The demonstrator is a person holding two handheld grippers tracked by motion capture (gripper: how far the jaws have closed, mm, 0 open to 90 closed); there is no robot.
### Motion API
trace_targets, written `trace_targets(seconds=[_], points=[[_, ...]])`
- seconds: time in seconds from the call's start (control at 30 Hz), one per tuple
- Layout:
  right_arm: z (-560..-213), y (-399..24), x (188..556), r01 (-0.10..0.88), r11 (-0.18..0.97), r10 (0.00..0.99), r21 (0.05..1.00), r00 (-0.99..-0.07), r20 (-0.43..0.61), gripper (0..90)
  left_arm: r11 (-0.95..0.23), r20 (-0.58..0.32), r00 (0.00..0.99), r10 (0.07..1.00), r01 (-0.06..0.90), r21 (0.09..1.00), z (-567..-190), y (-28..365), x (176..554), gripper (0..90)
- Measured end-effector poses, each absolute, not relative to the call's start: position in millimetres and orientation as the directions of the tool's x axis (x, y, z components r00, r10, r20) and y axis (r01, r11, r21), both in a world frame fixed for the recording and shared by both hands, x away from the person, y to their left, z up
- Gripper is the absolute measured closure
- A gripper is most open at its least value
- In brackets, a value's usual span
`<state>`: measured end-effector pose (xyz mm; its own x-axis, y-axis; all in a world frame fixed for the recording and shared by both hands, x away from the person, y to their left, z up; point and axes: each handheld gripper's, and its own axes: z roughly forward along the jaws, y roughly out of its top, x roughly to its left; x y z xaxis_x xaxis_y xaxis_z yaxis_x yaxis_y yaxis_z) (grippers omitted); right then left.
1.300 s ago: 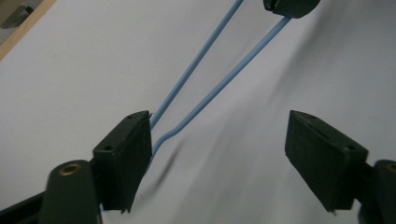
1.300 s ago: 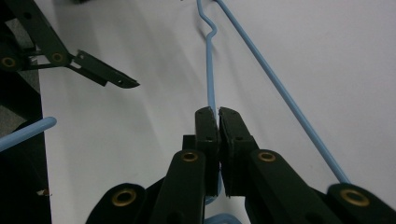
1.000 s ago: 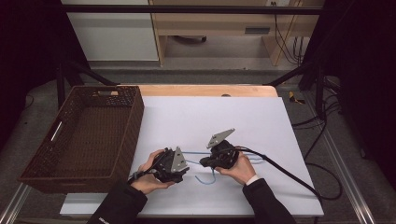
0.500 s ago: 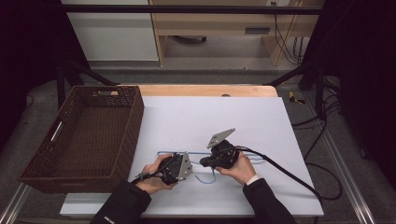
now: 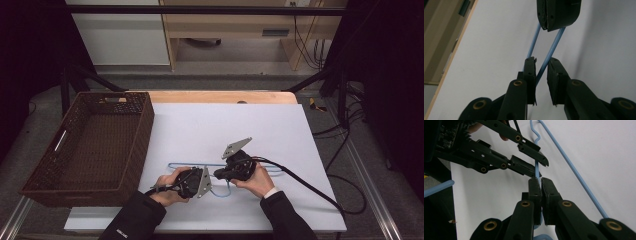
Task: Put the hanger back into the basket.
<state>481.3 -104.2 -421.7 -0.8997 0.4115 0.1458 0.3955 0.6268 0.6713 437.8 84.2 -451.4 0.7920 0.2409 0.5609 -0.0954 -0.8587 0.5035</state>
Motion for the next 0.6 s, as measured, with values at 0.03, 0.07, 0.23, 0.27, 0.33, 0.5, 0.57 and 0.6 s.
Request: trace_targets(seconds=[0.03,0.07,0.23,0.27,0.33,0.5,0.57,0.6], points=[[-421.9,-104.1,481.3,0.397,0.629,0.409,0.668,-0.900,0.149,87.6,-0.864,0.570,0.790,0.226,-0.108,0.492,-451.8,84.0,437.1,78.1],[-421.9,-104.1,481.3,0.397,0.629,0.409,0.668,-0.900,0.149,87.6,-0.864,0.570,0.790,0.226,-0.108,0.492,-451.8,84.0,437.1,78.5],[-422.9,-104.1,481.7,0.396,0.629,0.405,0.669,-0.902,0.154,87.4,-0.876,0.598,0.778,0.195,-0.136,0.463,-451.9,83.5,436.0,79.5],[-422.4,-104.6,481.7,0.392,0.629,0.405,0.671,-0.902,0.148,87.3,-0.878,0.605,0.773,0.189,-0.144,0.458,-452.0,83.4,435.5,80.2],[-422.2,-105.0,481.6,0.391,0.628,0.407,0.673,-0.902,0.145,87.3,-0.881,0.619,0.765,0.175,-0.158,0.445,-452.0,83.0,434.6,80.6],[-420.8,-106.8,481.5,0.393,0.619,0.415,0.680,-0.899,0.141,86.9,-0.889,0.642,0.752,0.151,-0.181,0.421,-451.0,80.8,433.6,82.3],[-420.3,-108.0,482.0,0.391,0.614,0.419,0.685,-0.898,0.137,86.5,-0.887,0.647,0.749,0.146,-0.191,0.421,-450.7,80.8,433.8,83.0],[-419.8,-108.9,482.2,0.392,0.610,0.423,0.689,-0.896,0.135,86.3,-0.886,0.644,0.751,0.147,-0.190,0.424,-450.6,80.8,433.8,83.4]])
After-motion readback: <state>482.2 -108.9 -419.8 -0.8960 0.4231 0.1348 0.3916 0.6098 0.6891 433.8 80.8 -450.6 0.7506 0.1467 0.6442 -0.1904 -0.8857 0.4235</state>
